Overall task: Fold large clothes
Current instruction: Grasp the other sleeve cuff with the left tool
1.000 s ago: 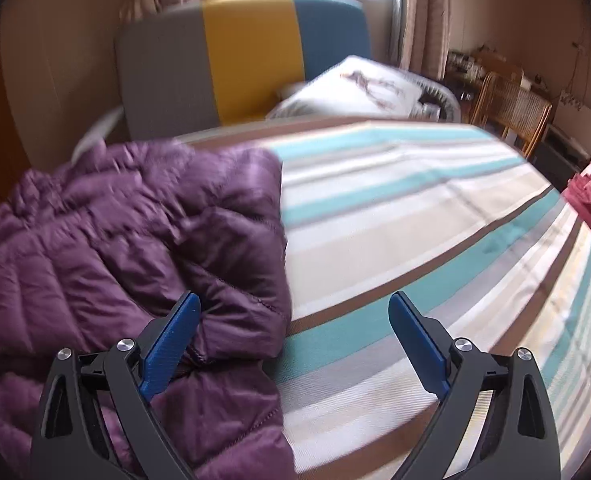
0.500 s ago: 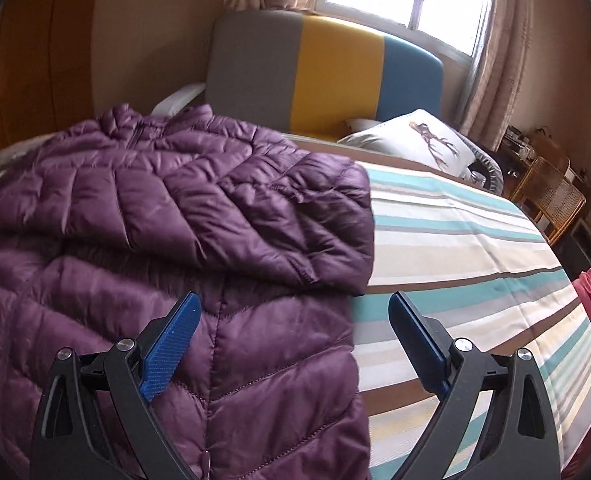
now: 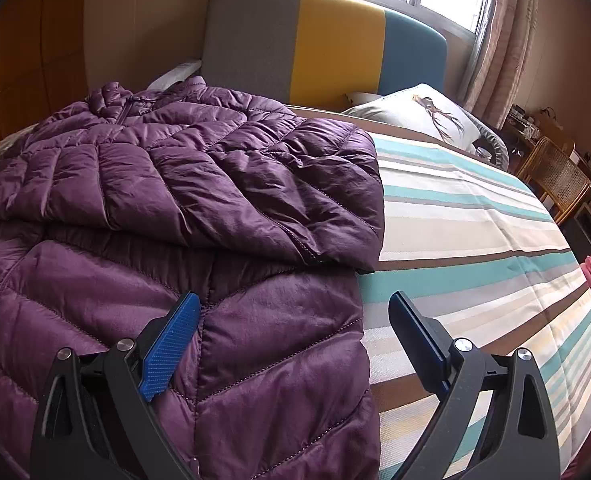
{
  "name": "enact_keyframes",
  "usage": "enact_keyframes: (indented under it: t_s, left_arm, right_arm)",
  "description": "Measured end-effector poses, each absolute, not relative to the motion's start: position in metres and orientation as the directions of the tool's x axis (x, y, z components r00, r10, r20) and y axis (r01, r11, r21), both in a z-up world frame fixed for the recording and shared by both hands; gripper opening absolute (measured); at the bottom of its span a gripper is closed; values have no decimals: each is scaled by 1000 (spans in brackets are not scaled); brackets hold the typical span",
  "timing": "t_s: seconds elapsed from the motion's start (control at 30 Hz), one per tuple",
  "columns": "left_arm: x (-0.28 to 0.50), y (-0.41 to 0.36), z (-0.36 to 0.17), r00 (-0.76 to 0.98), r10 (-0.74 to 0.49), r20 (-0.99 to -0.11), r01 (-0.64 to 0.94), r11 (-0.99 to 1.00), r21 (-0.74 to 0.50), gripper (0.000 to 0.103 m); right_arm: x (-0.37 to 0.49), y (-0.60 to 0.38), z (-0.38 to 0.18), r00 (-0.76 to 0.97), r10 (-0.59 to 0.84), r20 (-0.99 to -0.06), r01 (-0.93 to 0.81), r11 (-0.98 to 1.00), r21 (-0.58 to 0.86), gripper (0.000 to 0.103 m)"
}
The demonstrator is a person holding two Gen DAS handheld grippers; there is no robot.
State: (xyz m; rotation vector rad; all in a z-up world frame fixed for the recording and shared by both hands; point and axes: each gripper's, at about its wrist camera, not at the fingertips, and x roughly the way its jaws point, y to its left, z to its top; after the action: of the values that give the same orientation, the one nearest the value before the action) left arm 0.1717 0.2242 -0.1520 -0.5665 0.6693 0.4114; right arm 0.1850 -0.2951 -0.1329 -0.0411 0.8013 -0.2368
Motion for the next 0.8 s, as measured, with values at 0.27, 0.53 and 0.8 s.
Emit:
enact_keyframes:
  t_s: [0.27,0.53,0.8]
  left_arm:
    - [141,270,-172,706,225,-672,-658,559,-505,75]
    - [131,301,-186,697,283,-659,-706,436,-558,71]
    - [146,316,-187,669,312,-675,-737,404,-543,6]
  right_arm:
    - [185,-297,-132,674,-225,-704,197,973,-123,94]
    - [184,-294,-132,671,-251,-698,208,967,-147,94]
    - [185,-293,-132,670,-251,-698,209,967,-148,94]
